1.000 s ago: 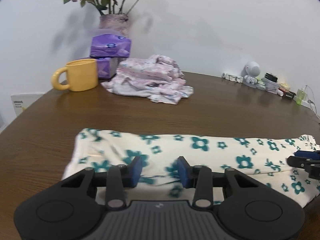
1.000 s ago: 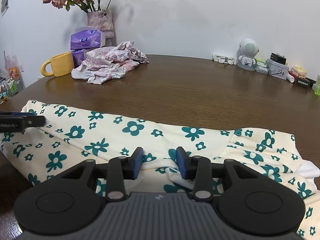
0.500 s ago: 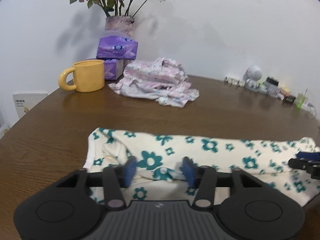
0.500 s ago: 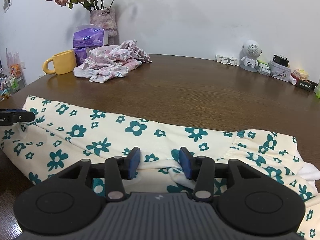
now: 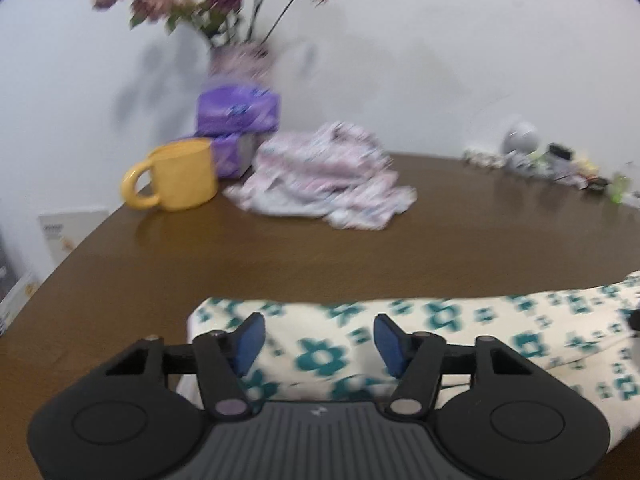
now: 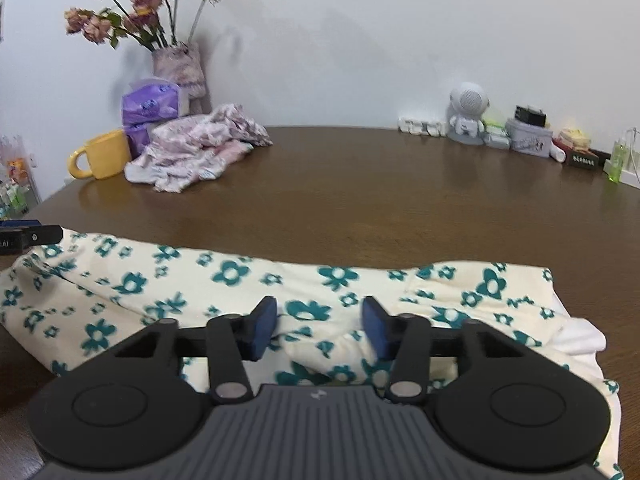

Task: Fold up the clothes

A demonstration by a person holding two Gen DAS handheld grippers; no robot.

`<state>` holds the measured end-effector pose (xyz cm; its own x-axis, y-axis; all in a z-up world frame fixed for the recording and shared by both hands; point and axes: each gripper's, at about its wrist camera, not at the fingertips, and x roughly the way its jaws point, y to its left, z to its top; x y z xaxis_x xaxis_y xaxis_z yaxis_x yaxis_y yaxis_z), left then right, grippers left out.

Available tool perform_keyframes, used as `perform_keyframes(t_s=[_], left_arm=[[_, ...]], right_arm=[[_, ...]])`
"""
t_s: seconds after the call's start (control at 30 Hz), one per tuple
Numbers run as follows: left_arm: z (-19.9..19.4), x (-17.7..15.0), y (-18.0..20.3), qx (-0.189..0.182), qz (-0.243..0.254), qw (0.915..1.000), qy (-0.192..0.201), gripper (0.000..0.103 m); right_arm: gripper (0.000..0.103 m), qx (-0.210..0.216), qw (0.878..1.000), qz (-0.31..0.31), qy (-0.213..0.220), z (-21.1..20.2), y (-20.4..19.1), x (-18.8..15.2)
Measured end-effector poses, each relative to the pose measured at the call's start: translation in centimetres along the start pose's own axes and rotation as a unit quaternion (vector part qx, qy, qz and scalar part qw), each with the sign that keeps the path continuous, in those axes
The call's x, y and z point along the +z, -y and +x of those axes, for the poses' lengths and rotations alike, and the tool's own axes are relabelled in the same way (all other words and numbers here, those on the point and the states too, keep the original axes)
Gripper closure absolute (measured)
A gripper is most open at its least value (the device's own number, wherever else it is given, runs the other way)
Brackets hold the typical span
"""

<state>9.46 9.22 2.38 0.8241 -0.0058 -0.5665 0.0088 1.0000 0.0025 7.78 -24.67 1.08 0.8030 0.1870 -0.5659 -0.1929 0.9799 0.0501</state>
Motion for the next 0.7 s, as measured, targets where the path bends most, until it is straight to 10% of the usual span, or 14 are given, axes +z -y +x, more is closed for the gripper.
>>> perform_keyframes(t_s=[0.37, 0.7], left_arm=[[-0.6, 0.0, -0.9, -0.011, -0.021, 0.9996, 0.012, 0.041], [-2.6, 1.4, 6.6, -0.137, 0.014, 0.9901, 0.028, 0.014]], right_arm=[[0.055, 0.012, 1.0, 0.007, 0.004, -0.3, 0.5, -0.7], [0.006, 0.01, 0.993, 0.106, 0.041, -6.4, 4.6, -2.1]])
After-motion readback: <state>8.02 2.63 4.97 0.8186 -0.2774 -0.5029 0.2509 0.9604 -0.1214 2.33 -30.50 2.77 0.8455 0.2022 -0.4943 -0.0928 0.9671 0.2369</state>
